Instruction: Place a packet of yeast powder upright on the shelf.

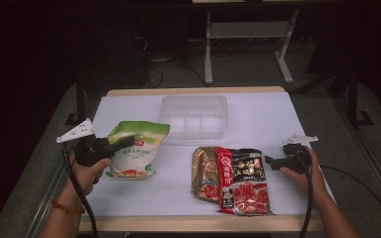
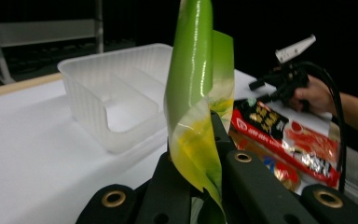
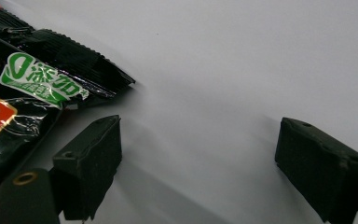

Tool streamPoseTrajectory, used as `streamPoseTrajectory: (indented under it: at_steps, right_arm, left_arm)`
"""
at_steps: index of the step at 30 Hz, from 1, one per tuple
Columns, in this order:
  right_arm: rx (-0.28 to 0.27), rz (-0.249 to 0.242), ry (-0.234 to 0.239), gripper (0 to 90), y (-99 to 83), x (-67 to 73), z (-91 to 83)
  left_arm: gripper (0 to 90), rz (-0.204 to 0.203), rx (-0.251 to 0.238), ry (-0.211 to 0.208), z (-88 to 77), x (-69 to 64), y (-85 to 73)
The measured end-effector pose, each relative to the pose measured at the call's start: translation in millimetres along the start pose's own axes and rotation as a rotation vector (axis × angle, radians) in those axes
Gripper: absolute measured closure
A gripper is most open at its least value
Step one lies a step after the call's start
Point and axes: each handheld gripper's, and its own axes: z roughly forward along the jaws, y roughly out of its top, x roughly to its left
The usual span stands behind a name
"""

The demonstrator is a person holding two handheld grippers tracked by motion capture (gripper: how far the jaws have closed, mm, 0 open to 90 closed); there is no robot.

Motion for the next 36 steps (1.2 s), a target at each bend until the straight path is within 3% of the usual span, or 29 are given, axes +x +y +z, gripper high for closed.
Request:
streamPoseTrajectory:
  at_steps: [12,16,21,26,29,33,36]
  right_arm:
    - [0.001,0.0,0.0,13.6,0.1,0.0,0.0]
    - [0.001,0.0,0.0,13.6,0.0,0.0,0.0]
    - [0.0,-0.001,-0.001,13.6,0.0,0.1,-0.1]
    - [0.0,-0.002,-0.001,13.6,-0.1,0.1,0.0]
    - [-0.001,-0.003,-0.001,13.6,-0.1,0.1,0.0]
    - [-0.001,-0.003,-0.002,13.6,-0.1,0.1,-0.1]
    - [-0.001,-0.002,-0.002,13.7,-0.1,0.1,-0.1]
  left_arm:
    - [89.9,-0.026,-0.11,0.078,-7.4,-10.7,9.1]
    - [89.9,-0.027,-0.152,0.085,-3.5,-15.5,16.3]
    - [89.8,-0.028,-0.159,0.083,13.0,-21.8,28.3]
    - [89.9,-0.049,-0.185,0.089,31.3,-18.7,44.1]
    - [89.9,-0.045,-0.199,0.149,41.9,-17.0,54.1]
    - [89.8,-0.121,-0.237,0.186,58.2,-4.1,60.4]
    - [89.8,-0.142,-0.242,0.223,72.6,1.6,64.1]
